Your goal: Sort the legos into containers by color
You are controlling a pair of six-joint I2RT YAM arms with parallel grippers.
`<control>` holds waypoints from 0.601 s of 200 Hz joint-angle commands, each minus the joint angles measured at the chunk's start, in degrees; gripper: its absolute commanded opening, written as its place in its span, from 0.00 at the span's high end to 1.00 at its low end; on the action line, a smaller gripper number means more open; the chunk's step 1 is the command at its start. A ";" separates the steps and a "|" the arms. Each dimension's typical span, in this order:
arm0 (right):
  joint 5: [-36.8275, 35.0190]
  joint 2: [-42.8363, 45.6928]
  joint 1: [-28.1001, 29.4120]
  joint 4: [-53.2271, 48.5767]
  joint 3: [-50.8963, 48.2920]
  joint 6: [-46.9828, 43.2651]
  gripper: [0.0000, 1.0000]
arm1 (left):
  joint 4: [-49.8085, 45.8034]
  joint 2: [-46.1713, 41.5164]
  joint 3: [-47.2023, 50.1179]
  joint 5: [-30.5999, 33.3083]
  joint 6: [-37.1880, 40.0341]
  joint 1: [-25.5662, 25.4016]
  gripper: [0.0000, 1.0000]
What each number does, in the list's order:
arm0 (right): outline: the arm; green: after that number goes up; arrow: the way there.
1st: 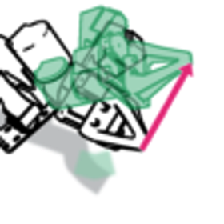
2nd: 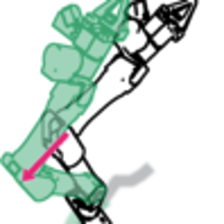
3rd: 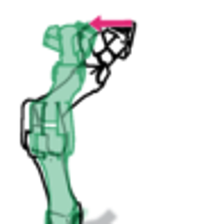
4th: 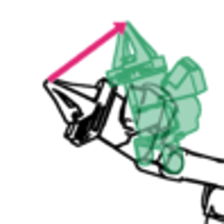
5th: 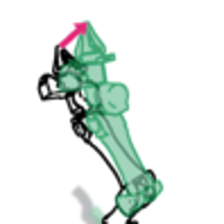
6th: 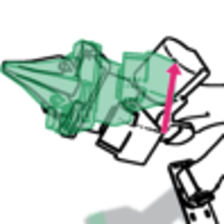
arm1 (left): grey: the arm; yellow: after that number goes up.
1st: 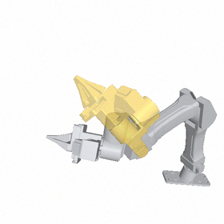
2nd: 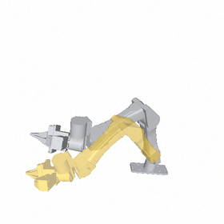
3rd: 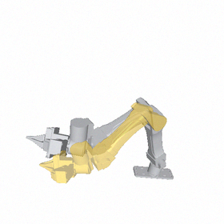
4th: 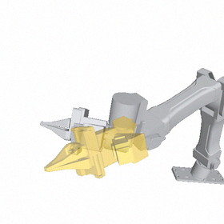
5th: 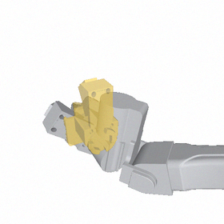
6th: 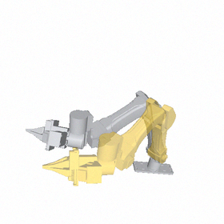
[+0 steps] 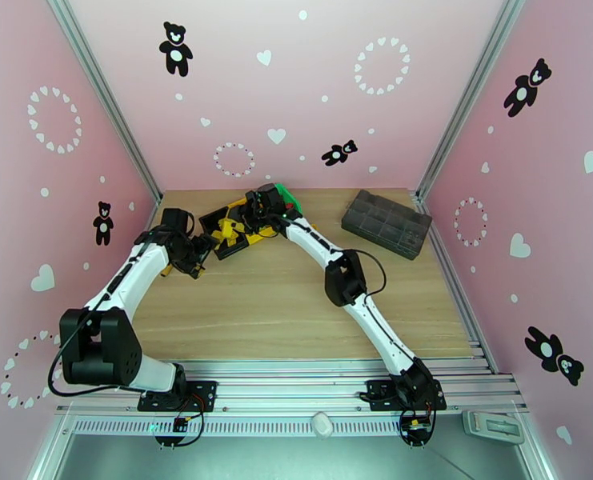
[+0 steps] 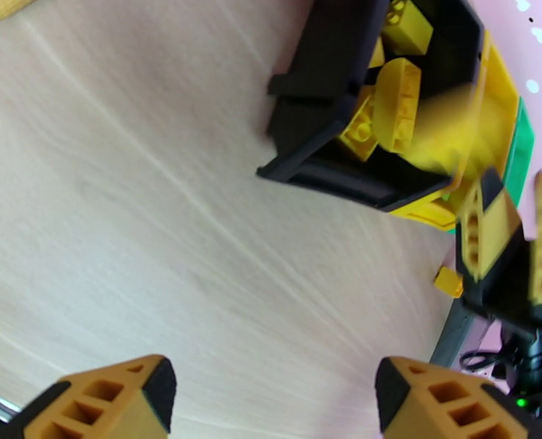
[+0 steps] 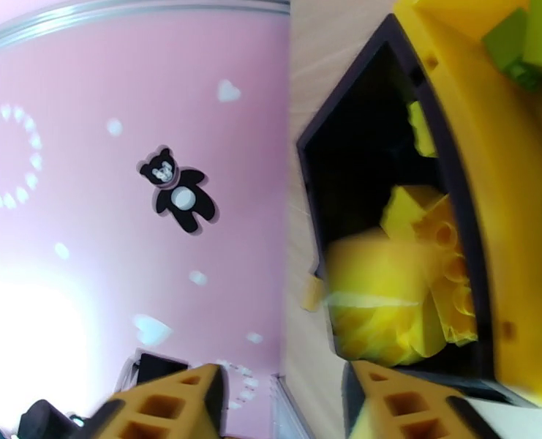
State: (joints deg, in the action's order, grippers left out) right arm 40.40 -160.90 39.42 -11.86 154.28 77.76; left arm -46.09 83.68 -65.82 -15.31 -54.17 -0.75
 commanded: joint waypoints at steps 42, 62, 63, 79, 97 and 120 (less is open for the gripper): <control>0.21 1.12 0.23 2.77 2.70 -2.64 0.31 | -1.21 -2.20 -0.44 0.51 1.77 1.32 0.22; -0.38 5.06 -0.43 -4.55 2.43 -9.79 0.30 | -0.69 -0.88 -1.27 -0.33 2.31 1.35 0.22; -0.44 5.28 -0.46 -4.83 2.43 -10.20 0.30 | -0.64 -0.79 -1.30 -0.42 2.40 1.31 0.22; -0.90 8.07 -1.29 -11.05 2.34 -15.46 0.29 | -0.42 0.31 -2.39 -0.89 3.13 1.11 0.22; -3.18 12.04 -2.76 -20.03 0.94 -22.93 0.28 | -0.29 2.05 -4.18 -1.40 3.80 0.23 0.22; -7.17 18.73 -5.67 -27.79 -6.38 -30.31 0.24 | -0.43 5.53 -7.09 -1.74 4.75 -2.42 0.21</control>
State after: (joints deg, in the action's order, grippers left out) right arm 37.36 -153.95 36.97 -28.42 152.79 59.07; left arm -46.00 85.91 -69.32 -15.70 -51.55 -0.69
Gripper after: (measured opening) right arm 0.742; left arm 0.788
